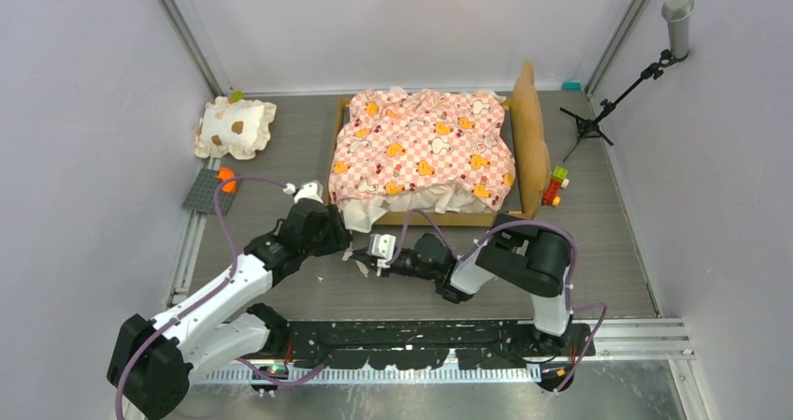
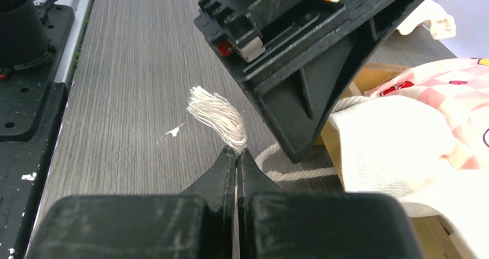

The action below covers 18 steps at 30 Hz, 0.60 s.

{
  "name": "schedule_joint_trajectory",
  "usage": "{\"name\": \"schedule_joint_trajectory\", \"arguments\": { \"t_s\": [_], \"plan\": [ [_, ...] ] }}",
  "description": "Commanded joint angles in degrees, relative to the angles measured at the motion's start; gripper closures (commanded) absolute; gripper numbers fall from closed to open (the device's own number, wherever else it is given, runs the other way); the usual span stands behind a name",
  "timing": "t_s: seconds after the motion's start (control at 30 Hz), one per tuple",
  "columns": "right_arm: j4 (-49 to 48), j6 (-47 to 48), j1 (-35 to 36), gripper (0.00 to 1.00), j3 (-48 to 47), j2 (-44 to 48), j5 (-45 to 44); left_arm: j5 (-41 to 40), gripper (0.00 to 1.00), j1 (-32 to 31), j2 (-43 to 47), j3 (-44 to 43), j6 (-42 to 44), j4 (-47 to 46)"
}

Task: Set up the pet bed
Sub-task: Tie the ropes to the bed frame.

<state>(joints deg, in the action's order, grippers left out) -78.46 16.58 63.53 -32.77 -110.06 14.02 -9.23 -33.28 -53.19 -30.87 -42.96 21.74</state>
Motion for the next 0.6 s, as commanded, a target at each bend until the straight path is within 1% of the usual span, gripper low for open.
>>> {"name": "schedule_joint_trajectory", "arguments": {
  "t_s": [0.0,0.37,0.57],
  "plan": [
    [-4.0,-0.9,-0.3,1.0,0.6,3.6,0.1,-0.3,0.47,0.6,-0.9,-0.6,1.1,-4.9],
    [-4.0,-1.5,-0.3,0.99,2.1,5.4,1.3,-1.3,0.48,1.6,-3.6,-0.3,2.2,-6.0],
    [-4.0,-2.1,-0.2,0.99,2.4,6.0,1.6,-0.9,0.52,1.9,-5.8,0.4,2.2,-8.3]
  ]
}}
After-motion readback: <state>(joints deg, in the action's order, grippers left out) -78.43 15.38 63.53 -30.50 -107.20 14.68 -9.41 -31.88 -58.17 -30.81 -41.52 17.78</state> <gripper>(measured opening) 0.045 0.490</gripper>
